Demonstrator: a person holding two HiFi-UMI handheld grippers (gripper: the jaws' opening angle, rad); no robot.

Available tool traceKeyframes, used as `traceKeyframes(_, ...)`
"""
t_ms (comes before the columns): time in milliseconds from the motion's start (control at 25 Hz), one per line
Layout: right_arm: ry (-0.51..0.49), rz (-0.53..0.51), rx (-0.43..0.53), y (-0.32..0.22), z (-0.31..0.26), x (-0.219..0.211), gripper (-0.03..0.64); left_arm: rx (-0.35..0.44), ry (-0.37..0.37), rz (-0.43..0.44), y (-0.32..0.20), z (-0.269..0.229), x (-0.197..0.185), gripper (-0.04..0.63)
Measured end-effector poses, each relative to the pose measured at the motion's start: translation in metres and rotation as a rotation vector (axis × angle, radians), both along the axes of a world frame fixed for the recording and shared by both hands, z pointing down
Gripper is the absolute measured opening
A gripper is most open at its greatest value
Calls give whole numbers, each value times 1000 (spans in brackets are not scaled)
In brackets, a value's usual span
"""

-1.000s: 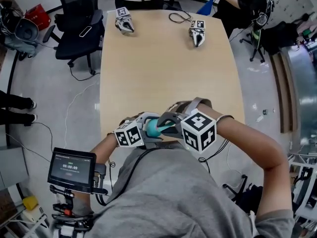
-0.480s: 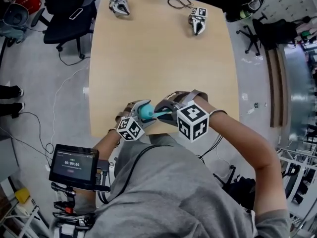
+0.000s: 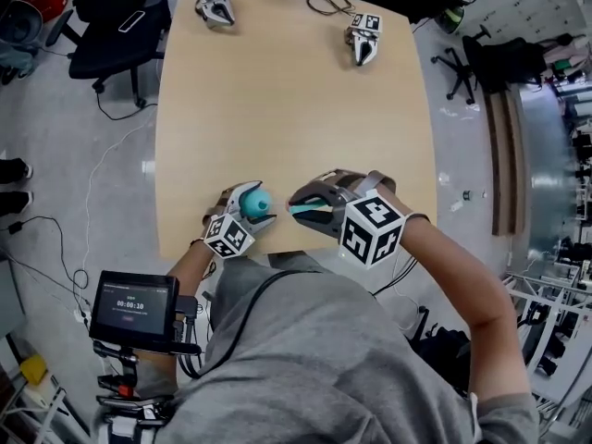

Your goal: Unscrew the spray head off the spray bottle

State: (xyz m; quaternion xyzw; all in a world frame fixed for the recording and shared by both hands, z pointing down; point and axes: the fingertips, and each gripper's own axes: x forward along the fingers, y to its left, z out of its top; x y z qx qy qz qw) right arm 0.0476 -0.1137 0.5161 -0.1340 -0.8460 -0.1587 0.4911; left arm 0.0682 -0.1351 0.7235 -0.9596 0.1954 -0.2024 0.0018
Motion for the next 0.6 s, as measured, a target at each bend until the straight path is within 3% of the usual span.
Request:
traceKeyframes(360,-126,170,-41,-7,-25,18,92,-33,37,39,11,-10,-1,382)
traceKeyframes(520,-295,303,-84,-20,-50,26,92,-13,51,37,14,-25,-11,382)
traceKeyframes(600,-413,432,-167,-33,-56,33,92,-10,67,18,13,-33,-20,382)
